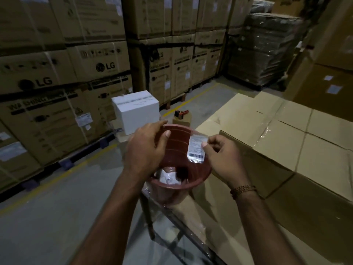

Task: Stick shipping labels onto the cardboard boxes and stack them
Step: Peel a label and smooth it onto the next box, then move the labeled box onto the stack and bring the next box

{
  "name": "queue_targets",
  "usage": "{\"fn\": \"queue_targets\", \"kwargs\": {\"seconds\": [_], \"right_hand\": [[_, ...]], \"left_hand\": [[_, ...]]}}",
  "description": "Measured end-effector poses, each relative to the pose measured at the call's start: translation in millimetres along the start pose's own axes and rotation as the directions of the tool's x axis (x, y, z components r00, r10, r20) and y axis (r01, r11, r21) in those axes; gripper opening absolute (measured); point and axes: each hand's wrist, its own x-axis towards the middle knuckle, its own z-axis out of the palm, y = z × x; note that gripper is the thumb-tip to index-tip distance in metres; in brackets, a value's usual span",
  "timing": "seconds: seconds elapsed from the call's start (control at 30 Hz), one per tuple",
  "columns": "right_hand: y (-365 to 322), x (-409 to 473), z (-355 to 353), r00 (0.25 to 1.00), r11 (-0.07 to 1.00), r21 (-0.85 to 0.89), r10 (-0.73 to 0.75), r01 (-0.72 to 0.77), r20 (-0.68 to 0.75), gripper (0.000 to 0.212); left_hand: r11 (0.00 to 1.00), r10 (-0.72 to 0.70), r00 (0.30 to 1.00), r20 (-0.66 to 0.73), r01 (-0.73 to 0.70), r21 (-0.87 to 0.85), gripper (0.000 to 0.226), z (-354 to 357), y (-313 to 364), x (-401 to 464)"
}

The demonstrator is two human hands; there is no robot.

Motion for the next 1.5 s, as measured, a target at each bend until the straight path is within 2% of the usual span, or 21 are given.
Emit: {"fn": "queue_targets", "kwargs": {"seconds": [0.1, 0.23, 0.4, 0.57, 0.83, 0.97, 1.07, 1.23, 1.4, 1.5], "right_hand": [[-1.8, 11.6, 23.4, 1.0, 0.988, -0.153, 0.007, -0.003, 0.022, 0.014], [0.6, 18.8, 52.5, 0.999, 0.954, -0.297, 0.035, -0.045, -0.04, 0.006], [-1.4, 14.4, 85.2, 0.996, 0.917, -0.388, 0.077, -0.089, -0.047, 0.018], [-7.4, 13.0, 100.9, 0.993, 0.841, -0.529, 0.106, -0.115, -0.047, 0.019], [-7.1, 19.5, 109.8, 0.985, 0.775, -0.61, 0.16, -0.164, -0.063, 0.021], [-2.3, 23.6, 111.1, 0.976, 0.646, -0.737, 0.199, -0.202, -0.093, 0.033], [1.4, 22.9, 104.5, 0.974, 0.645, -0.731, 0.177, -0.222, -0.14, 0.036], [-2.4, 17.9, 89.6, 0.967, 0.686, -0.681, 0.163, -0.255, -0.198, 0.027], [-10.2, 8.4, 79.4, 0.975, 0.754, -0.628, 0.077, -0.194, -0.209, 0.021], [-17.5, -1.0, 76.3, 0.976, 0.785, -0.6, 0.029, -0.155, -0.214, 0.018]], "left_hand": [[0.999, 0.034, 0.998, 0.047, -0.035, 0.04, 0.04, 5.7, -29.6, 23.5], [0.993, 0.106, 0.972, 0.21, -0.114, 0.022, 0.041, 21.2, -69.3, 48.4], [0.983, 0.18, 0.936, 0.301, -0.186, -0.011, 0.043, 34.6, -98.3, 59.4], [0.977, 0.203, 0.926, 0.32, -0.171, -0.127, 0.042, 40.2, -107.9, 59.9], [0.982, 0.186, 0.916, 0.355, -0.159, -0.105, 0.049, 43.1, -108.5, 59.1], [0.985, 0.166, 0.921, 0.351, -0.14, -0.099, 0.049, 42.5, -108.3, 58.1], [0.985, 0.165, 0.923, 0.347, -0.135, -0.108, 0.048, 40.9, -108.5, 58.6], [0.985, 0.174, 0.921, 0.348, -0.155, -0.081, 0.047, 39.9, -105.8, 57.8], [0.981, 0.194, 0.919, 0.343, -0.187, -0.053, 0.049, 37.1, -103.5, 57.7], [0.968, 0.227, 0.92, 0.321, -0.248, 0.027, 0.051, 33.5, -99.5, 57.9]]}}
